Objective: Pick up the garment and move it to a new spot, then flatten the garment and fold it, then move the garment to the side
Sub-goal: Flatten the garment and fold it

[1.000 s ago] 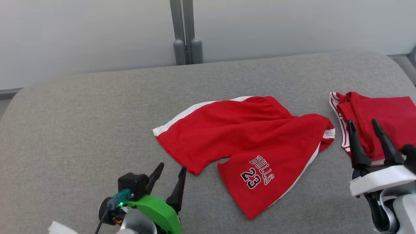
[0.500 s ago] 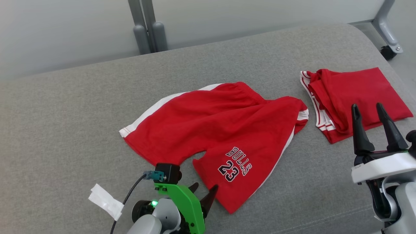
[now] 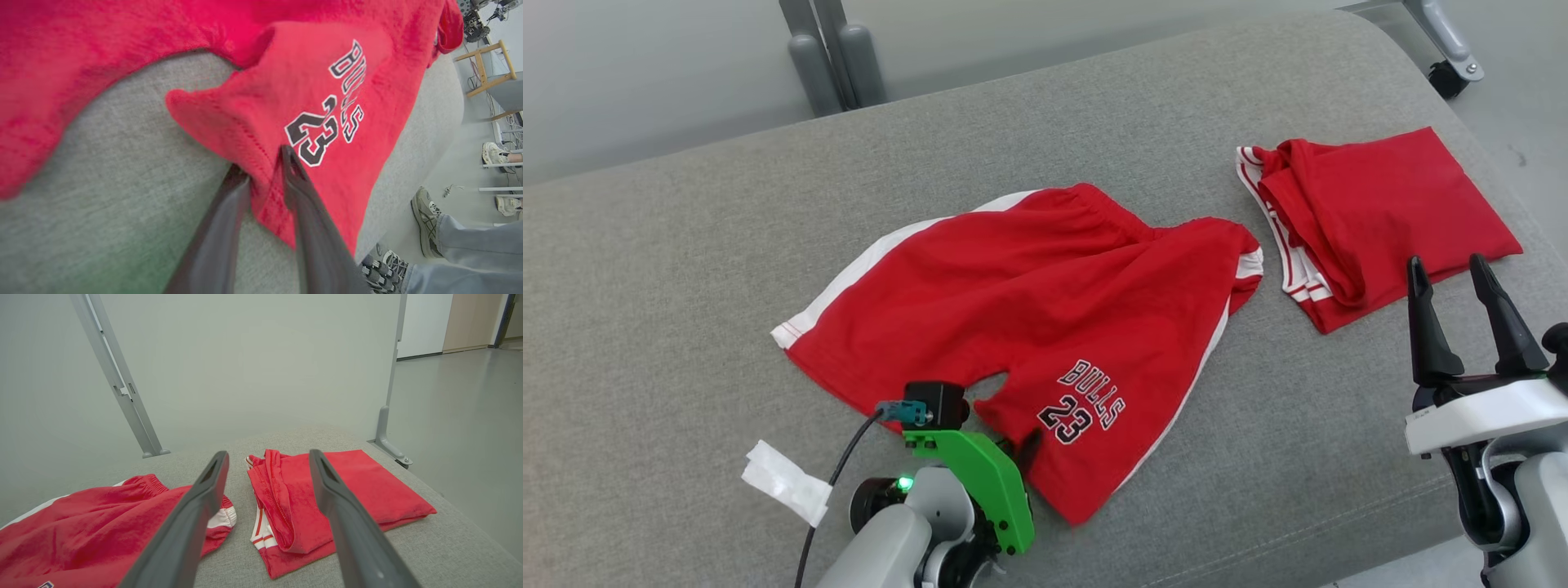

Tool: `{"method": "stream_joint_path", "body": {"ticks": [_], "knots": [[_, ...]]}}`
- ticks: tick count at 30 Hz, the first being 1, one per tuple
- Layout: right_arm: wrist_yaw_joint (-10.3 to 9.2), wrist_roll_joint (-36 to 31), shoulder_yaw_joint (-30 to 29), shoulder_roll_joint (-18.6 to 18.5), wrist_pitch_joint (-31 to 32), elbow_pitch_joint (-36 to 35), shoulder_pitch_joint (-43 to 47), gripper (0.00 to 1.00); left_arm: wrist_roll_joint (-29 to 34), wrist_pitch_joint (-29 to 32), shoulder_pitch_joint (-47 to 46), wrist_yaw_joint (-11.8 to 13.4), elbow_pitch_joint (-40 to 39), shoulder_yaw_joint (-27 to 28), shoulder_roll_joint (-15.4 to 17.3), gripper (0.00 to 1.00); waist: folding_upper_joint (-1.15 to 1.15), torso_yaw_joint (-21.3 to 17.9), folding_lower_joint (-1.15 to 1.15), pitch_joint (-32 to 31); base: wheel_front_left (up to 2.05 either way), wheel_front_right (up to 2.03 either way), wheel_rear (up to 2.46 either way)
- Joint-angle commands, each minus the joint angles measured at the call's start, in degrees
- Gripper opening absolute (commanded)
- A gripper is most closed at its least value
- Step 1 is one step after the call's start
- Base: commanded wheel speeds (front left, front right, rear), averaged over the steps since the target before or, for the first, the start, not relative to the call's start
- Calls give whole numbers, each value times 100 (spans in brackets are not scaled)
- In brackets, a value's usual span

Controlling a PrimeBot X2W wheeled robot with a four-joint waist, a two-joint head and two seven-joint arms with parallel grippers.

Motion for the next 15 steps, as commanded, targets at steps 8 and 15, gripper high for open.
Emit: {"method": "stream_joint_path", "body": {"ticks": [8, 15], "knots": [[3, -3, -3, -21, -41, 48, 141, 100, -155, -116, 198, 19, -377, 261, 386, 0, 0, 413, 0, -177, 0, 0, 0], [3, 15, 46, -30, -28, 83, 171, 100, -346, 160, 464, 202, -1020, 586, 975, 0, 0, 558, 0, -232, 0, 0, 0]]}}
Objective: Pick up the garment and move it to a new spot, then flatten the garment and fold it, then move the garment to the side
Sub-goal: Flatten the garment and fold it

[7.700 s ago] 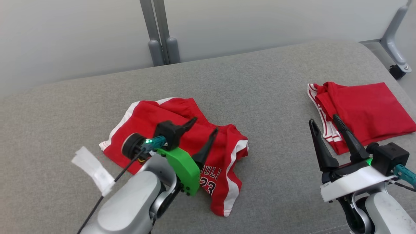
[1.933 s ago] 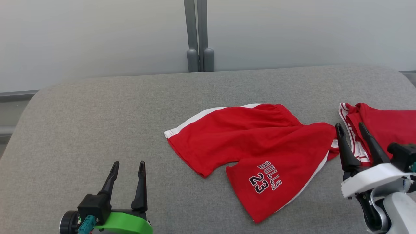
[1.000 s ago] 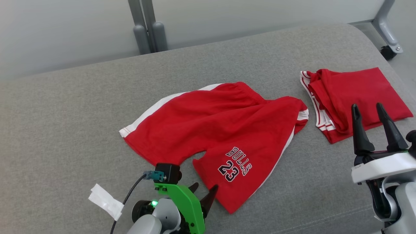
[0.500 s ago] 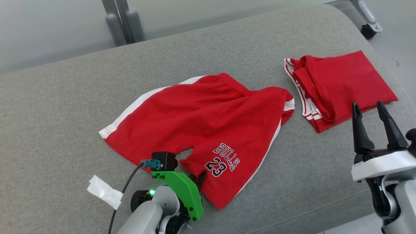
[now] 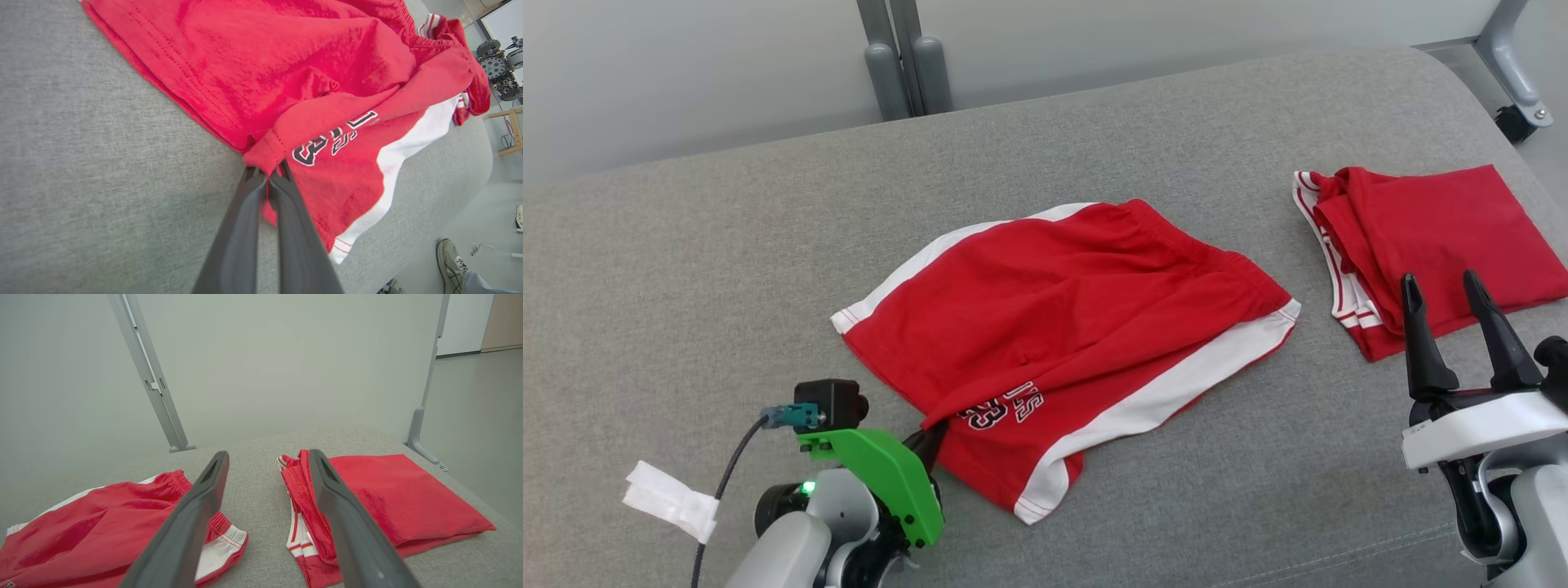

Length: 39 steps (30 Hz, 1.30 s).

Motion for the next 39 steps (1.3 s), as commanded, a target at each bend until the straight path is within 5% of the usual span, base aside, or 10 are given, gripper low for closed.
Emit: {"method": "stream_joint_path", "body": {"ticks": [1, 11, 15, 16, 17, 24, 31, 39], "knots": [[3, 32, 5, -19, -16, 19, 46, 100, -17, 56, 60, 41, -66, 50, 110, 0, 0, 23, 0, -27, 0, 0, 0], [3, 77, 71, -87, 50, 35, -9, 100, 42, 368, -123, 186, -687, 356, 877, 0, 0, -44, 0, 27, 0, 0, 0], [3, 76, 124, -73, 93, 75, -27, 100, -22, 447, -40, 219, -749, 359, 912, 0, 0, -60, 0, 1, 0, 0, 0], [3, 74, 133, -70, 97, 97, -20, 100, -44, 450, 24, 194, -738, 326, 870, 82, 0, -55, 0, -29, 0, 0, 0], [3, 73, 139, -68, 103, 119, -7, 100, -54, 427, 72, 190, -715, 296, 826, 100, 0, -48, 0, -60, 0, 0, 0], [3, 87, 217, -9, 103, 219, 144, 100, 263, -359, 408, 131, -720, 222, 754, 100, 0, 102, 0, -374, 0, 0, 0], [3, 67, 295, 52, 56, 178, 306, 100, 1136, -1661, 737, 604, -1422, 502, 1209, 100, 0, 403, 0, -604, 0, 0, 0], [3, -45, 230, 164, 6, 127, 524, 100, 1637, -2864, 1258, 1017, -1959, 915, 1362, 100, 0, 634, 0, -853, 0, 0, 0]]}}
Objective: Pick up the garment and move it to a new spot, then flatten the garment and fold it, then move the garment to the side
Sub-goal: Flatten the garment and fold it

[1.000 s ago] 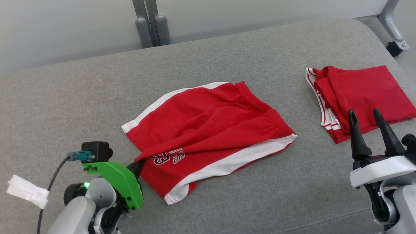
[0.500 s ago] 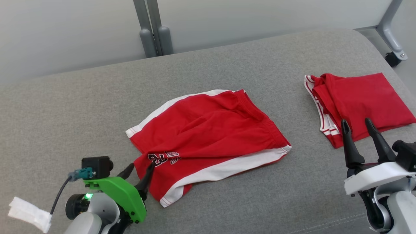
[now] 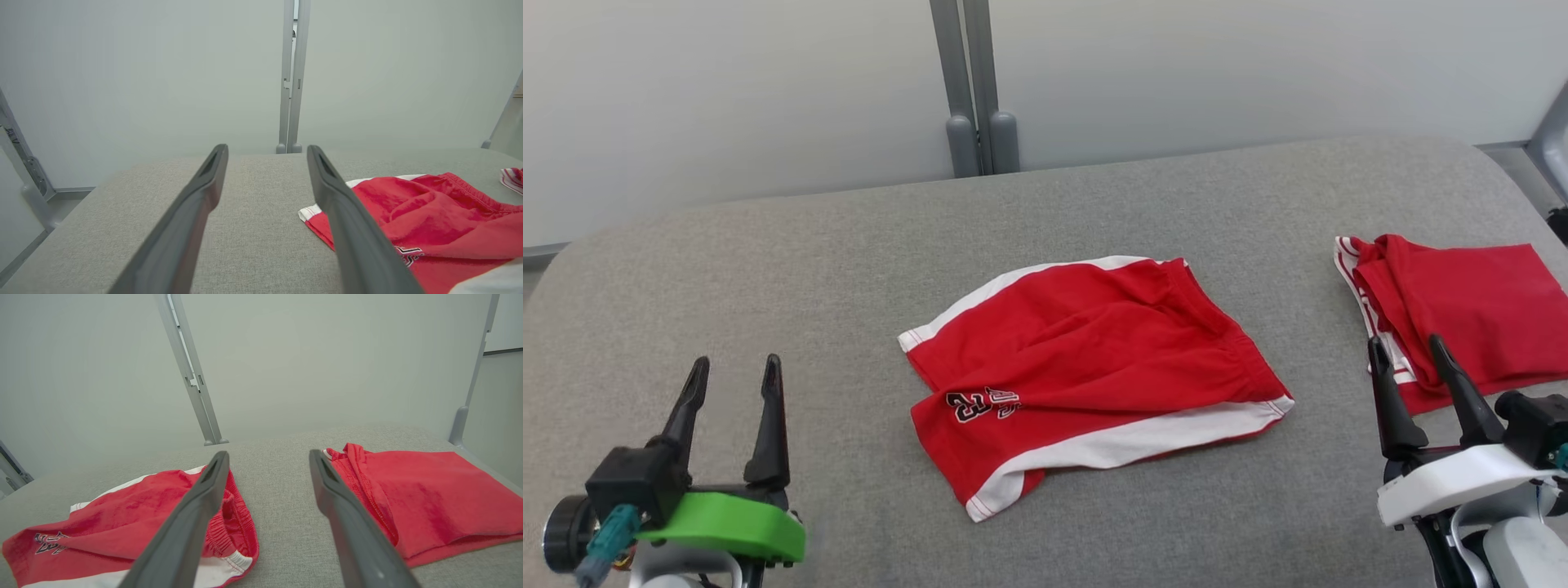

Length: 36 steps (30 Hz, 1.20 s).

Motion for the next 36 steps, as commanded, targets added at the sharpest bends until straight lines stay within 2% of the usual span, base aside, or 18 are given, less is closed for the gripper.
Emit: {"method": "stream_joint_path", "body": {"ticks": [1, 5, 8, 17, 31, 36], "knots": [[3, -47, -13, 18, -21, -25, 94, 100, 60, -84, 157, 77, -53, 40, -55, 100, 0, 118, 0, -137, 0, 0, 0], [3, -83, -54, 63, -42, -46, 235, 100, 180, -200, 480, 200, -132, 141, -271, 100, 0, 163, 0, -204, 0, 0, 0], [3, -89, -140, 71, -51, -74, 367, 100, 346, -242, 686, 192, -90, 150, -493, 100, 0, 193, 0, -236, 0, 0, 0], [3, -268, -163, 93, -50, -70, 423, 100, 868, -234, 853, -161, 158, 298, -969, 100, 0, 194, 0, -234, 0, 0, 0], [3, -170, -50, 18, -54, -43, 353, 100, 1220, -236, 866, -538, 331, 689, -1302, 100, 0, 117, 0, -196, 0, 0, 0], [3, -141, -54, -69, -30, -10, 293, 100, 1166, -236, 848, -665, 355, 781, -1434, 100, 0, 118, 0, -172, 0, 0, 0]]}}
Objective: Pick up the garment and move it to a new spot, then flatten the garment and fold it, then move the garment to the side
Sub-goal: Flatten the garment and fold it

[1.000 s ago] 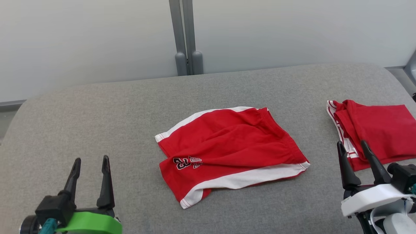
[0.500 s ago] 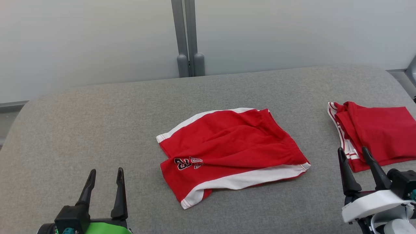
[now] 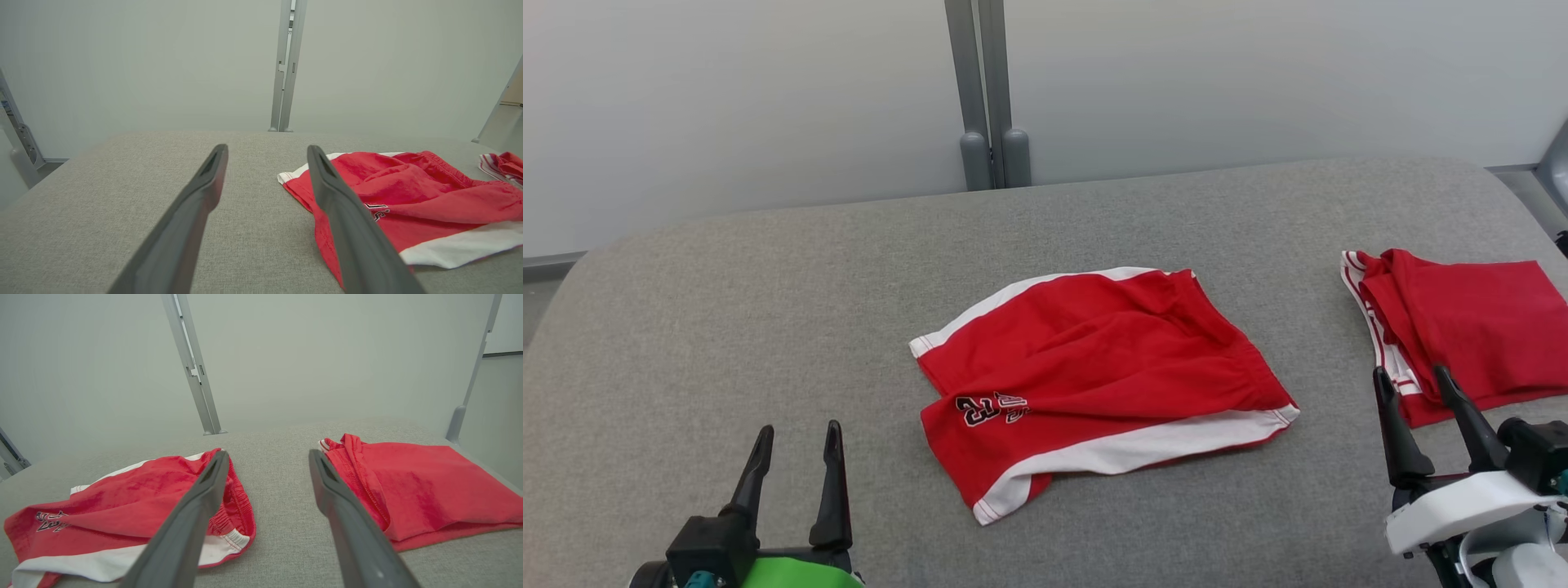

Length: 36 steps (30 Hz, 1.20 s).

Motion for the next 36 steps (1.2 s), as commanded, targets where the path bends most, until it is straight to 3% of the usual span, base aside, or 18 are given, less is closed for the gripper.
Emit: {"method": "stream_joint_path", "body": {"ticks": [1, 6, 13, 20, 26, 36], "knots": [[3, 25, 15, -75, 59, 33, -96, 100, -88, -13, 18, -66, 25, 30, -57, 100, 0, 2, 0, 10, 0, 0, 0], [3, 185, 333, -262, 566, 154, -342, 100, -382, 641, -40, -282, 199, -221, -145, 100, 0, 31, 0, 71, 0, 0, 0], [2, 580, 1122, -712, 1690, 510, -884, 100, -1104, 2304, -164, -638, 379, -724, -405, 100, 0, 177, 0, 226, 0, 0, 0], [3, 908, 1737, -1105, 2361, 858, -1368, 100, -1313, 3093, -552, -740, 838, -1094, -551, 100, 0, 358, 0, 540, 0, 0, 0], [2, 1152, 2189, -1297, 2584, 1061, -1672, 100, -1486, 3369, -1021, -831, 1505, -1293, -704, 100, 0, 437, 0, 759, 0, 0, 0], [2, 1600, 2859, -1538, 2913, 1208, -2055, 100, -1844, 3142, -1583, -936, 2209, -1431, -826, 100, 0, 383, 0, 886, 0, 0, 0]]}}
